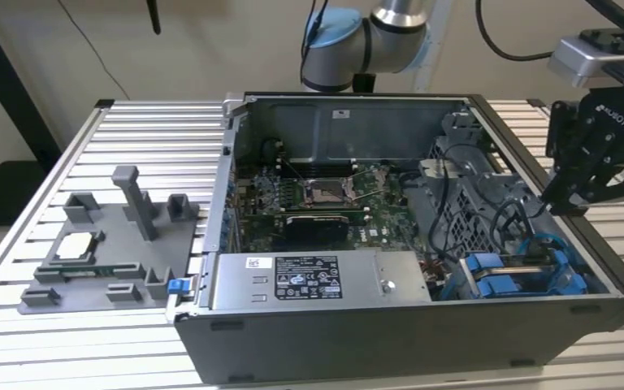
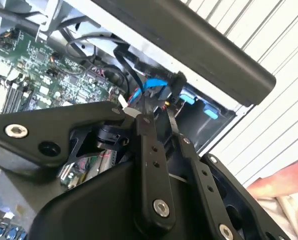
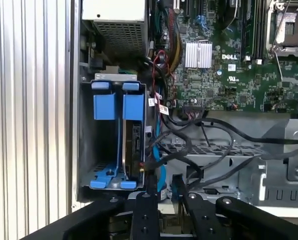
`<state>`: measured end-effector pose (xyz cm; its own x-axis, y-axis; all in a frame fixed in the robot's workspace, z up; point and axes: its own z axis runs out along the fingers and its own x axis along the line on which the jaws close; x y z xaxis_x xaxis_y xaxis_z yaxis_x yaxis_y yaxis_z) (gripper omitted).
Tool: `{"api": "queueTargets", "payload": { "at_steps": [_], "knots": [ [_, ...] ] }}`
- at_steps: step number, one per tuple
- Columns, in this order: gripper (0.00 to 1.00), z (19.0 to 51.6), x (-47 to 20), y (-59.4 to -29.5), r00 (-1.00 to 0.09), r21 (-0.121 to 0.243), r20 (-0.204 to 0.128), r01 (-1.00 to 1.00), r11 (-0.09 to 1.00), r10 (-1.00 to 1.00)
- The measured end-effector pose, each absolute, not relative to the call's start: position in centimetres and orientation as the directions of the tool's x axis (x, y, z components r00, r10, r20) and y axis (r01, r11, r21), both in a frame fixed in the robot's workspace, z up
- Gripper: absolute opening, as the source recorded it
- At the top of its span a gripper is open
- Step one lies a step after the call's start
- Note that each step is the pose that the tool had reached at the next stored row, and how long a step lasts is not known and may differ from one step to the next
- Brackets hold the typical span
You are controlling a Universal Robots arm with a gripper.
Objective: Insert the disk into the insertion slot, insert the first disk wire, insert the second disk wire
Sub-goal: 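Insert the second disk wire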
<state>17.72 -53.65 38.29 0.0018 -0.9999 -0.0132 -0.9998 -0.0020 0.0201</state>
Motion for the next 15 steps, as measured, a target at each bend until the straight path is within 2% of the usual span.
{"api": "queueTargets", "payload": {
  "at_steps": [11,13,15],
  "knots": [
    [1.0,38.5,20.0,-54.6,0.002,0.049,-0.02,-0.999,-0.003,-1.0],
    [1.0,38.4,20.2,-54.6,0.002,0.049,-0.033,-0.999,-0.004,-0.999],
    [1.0,38.4,20.3,-54.6,0.004,0.049,-0.064,-0.999,-0.008,-0.998]
  ]
}}
